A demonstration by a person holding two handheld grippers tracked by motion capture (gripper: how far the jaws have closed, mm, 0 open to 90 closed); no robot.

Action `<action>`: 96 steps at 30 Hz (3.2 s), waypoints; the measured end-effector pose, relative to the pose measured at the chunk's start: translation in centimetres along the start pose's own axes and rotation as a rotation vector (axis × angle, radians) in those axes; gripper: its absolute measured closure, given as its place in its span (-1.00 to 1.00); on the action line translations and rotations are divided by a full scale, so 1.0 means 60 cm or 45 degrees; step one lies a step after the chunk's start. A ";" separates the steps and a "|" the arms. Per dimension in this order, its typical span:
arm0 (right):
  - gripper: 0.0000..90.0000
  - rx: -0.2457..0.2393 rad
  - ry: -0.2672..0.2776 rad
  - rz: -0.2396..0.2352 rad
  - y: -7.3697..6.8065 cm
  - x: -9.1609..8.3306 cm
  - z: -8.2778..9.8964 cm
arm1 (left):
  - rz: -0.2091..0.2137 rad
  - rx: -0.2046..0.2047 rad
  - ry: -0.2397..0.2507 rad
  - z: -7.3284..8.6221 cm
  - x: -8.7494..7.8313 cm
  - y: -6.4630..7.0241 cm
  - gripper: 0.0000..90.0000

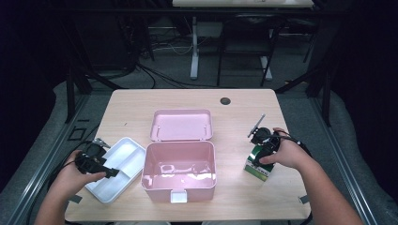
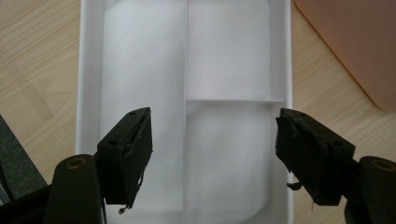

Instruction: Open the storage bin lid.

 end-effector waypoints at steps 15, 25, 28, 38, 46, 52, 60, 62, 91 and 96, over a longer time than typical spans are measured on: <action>-0.85 -0.005 -0.060 -0.047 0.011 0.023 0.005 | 0.006 0.025 -0.008 -0.003 0.003 0.003 -0.38; -0.71 -0.016 -0.090 -0.085 0.007 0.022 0.006 | -0.008 0.012 0.002 -0.002 0.003 0.001 -0.38; -0.71 -0.042 -0.129 -0.059 0.006 0.018 0.008 | -0.010 0.014 0.000 -0.001 0.003 0.000 -0.38; -0.70 -0.052 -0.122 -0.041 0.003 0.022 0.010 | -0.010 0.016 0.008 -0.003 0.002 0.001 -0.38; -0.66 -0.036 -0.142 -0.055 0.000 0.015 0.011 | -0.013 0.009 0.013 -0.002 0.002 0.000 -0.38; -0.66 -0.038 -0.105 -0.074 -0.009 0.012 0.013 | -0.015 0.008 0.017 -0.001 -0.001 -0.001 -0.38; -0.65 -0.047 -0.089 -0.071 -0.018 -0.013 0.008 | -0.013 0.014 0.024 -0.001 -0.003 -0.001 -0.38; -0.65 -0.059 -0.096 -0.082 -0.022 -0.020 0.009 | -0.011 0.019 0.016 0.000 -0.002 -0.001 -0.38; -0.65 -0.227 -0.067 -0.042 -0.051 -0.118 -0.012 | -0.024 -0.011 0.054 0.003 -0.011 -0.007 -0.36; -0.64 -0.281 -0.063 -0.031 -0.056 -0.130 -0.018 | -0.023 -0.011 0.054 0.003 -0.010 -0.007 -0.36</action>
Point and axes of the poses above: each handheld gripper's, and its own axes: x roughly forward along the jaws, z roughly out of its underside, y roughly to its right, the point moved 4 cm from there along x, roughly forward along the jaws, and after that the axes turned 13 degrees about x, right-handed, at the moved point
